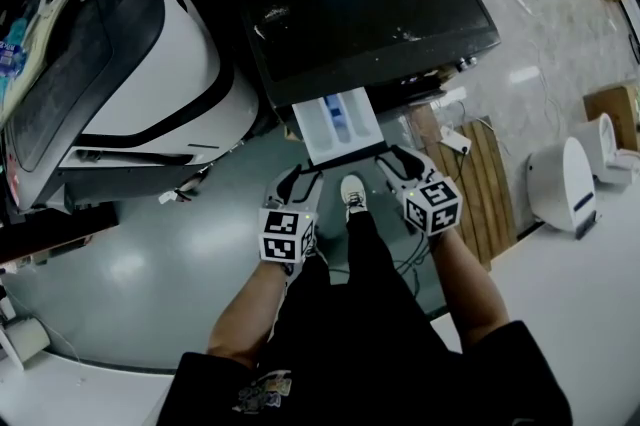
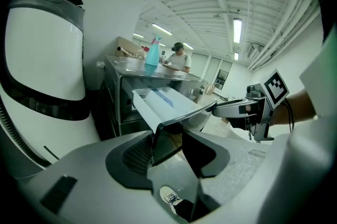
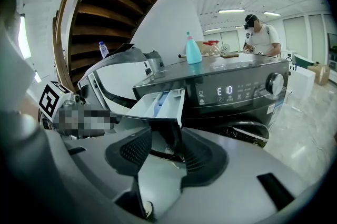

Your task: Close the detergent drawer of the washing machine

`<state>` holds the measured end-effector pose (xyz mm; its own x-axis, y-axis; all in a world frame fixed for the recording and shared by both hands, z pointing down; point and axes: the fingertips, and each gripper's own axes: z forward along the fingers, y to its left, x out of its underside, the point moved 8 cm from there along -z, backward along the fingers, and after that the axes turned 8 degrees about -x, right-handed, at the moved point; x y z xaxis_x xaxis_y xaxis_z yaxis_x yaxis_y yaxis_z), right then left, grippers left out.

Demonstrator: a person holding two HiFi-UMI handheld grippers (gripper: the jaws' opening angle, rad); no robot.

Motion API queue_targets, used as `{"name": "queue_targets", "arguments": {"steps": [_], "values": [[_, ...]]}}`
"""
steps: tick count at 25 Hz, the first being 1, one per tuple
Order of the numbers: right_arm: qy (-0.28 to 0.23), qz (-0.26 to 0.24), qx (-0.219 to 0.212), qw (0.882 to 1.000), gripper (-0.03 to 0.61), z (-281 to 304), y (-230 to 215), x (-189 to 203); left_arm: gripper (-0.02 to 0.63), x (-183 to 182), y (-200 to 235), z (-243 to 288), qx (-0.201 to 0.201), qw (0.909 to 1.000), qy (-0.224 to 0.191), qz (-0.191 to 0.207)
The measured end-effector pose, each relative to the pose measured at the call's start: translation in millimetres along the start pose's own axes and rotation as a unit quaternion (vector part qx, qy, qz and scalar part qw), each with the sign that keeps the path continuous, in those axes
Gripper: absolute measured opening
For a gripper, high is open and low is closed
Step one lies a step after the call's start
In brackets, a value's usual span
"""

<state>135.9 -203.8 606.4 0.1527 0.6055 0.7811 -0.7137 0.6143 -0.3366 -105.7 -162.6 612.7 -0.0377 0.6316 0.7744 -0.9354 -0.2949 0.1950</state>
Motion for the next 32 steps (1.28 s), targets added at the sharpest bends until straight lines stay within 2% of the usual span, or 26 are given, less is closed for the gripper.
{"name": "queue_targets", "arguments": {"steps": [32], "values": [[-0.013,0.019,0.022,1.0,0.169,60,-27,-54,0.176,-51,39,43,-0.079,0.9966,-0.013,-0.021]]}}
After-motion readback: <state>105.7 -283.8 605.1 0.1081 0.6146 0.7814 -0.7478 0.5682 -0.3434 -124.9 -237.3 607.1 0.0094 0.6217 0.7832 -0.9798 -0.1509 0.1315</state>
